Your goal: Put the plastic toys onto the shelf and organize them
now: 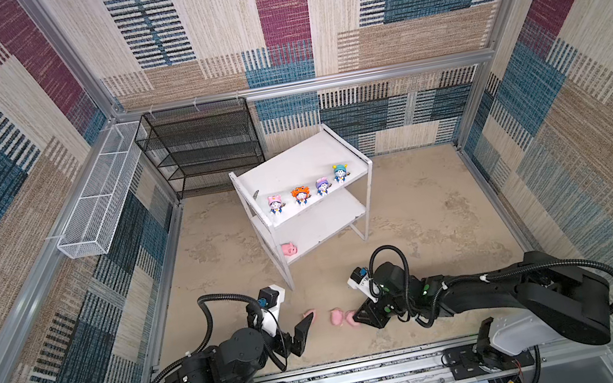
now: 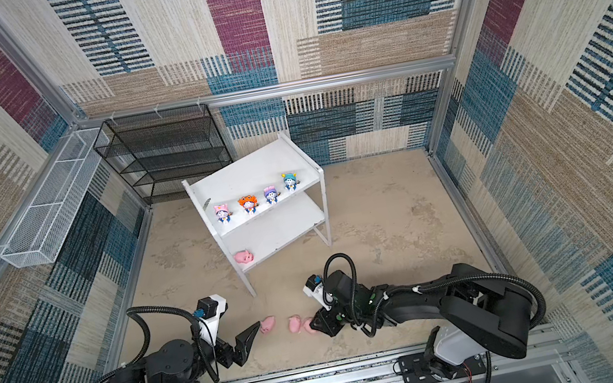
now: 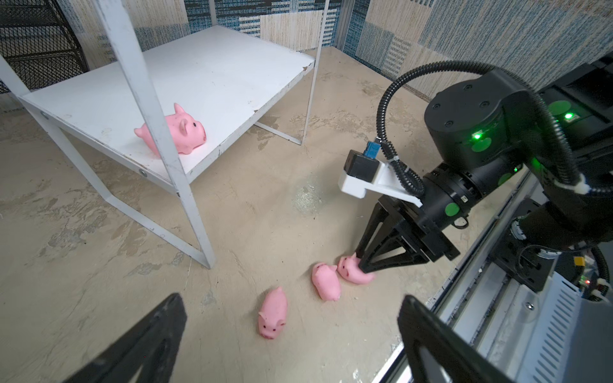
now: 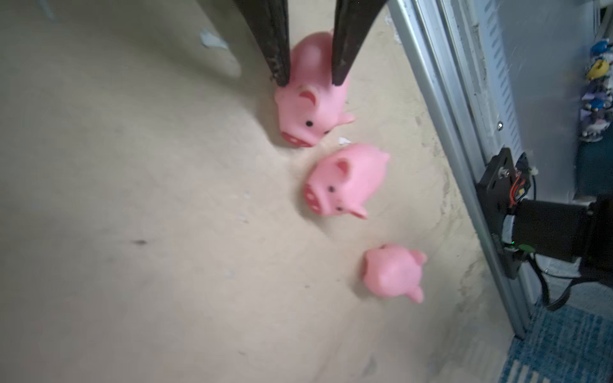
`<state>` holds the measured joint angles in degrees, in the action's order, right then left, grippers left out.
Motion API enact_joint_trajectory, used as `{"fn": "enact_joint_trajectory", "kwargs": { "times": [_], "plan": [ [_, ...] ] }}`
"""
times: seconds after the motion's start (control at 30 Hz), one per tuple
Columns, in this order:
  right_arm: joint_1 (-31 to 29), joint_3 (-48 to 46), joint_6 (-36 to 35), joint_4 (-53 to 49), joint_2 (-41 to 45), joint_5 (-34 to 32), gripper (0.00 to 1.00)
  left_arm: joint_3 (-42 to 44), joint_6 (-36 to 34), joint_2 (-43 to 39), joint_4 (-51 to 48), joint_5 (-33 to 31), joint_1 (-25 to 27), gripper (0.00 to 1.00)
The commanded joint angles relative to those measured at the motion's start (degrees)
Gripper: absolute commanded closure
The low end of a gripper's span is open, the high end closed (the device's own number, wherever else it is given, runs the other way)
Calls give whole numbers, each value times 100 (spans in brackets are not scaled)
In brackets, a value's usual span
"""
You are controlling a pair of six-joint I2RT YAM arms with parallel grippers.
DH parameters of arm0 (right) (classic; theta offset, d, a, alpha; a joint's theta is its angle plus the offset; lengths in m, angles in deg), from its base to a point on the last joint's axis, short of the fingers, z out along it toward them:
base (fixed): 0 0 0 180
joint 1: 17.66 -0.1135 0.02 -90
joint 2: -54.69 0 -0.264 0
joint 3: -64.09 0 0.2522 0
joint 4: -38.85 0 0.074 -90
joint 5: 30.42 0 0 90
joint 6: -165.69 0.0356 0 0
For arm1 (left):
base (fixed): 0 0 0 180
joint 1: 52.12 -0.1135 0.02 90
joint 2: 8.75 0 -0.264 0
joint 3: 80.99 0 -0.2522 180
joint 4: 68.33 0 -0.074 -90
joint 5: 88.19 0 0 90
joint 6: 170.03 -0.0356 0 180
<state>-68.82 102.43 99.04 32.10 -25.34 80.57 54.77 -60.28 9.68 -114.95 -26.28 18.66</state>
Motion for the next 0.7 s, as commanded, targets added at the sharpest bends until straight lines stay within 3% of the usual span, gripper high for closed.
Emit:
{"fn": "enact_joint_trajectory", "kwargs": {
  "times": [0.0, 0.67],
  "plan": [
    [125, -108, 21, -360, 191, -336, 74, 16, 54, 23, 65, 3, -3, 0],
    [141, -31, -298, -656, 789, -92, 74, 34, -37, 154, 210, 5, 3, 0]
  ]
}}
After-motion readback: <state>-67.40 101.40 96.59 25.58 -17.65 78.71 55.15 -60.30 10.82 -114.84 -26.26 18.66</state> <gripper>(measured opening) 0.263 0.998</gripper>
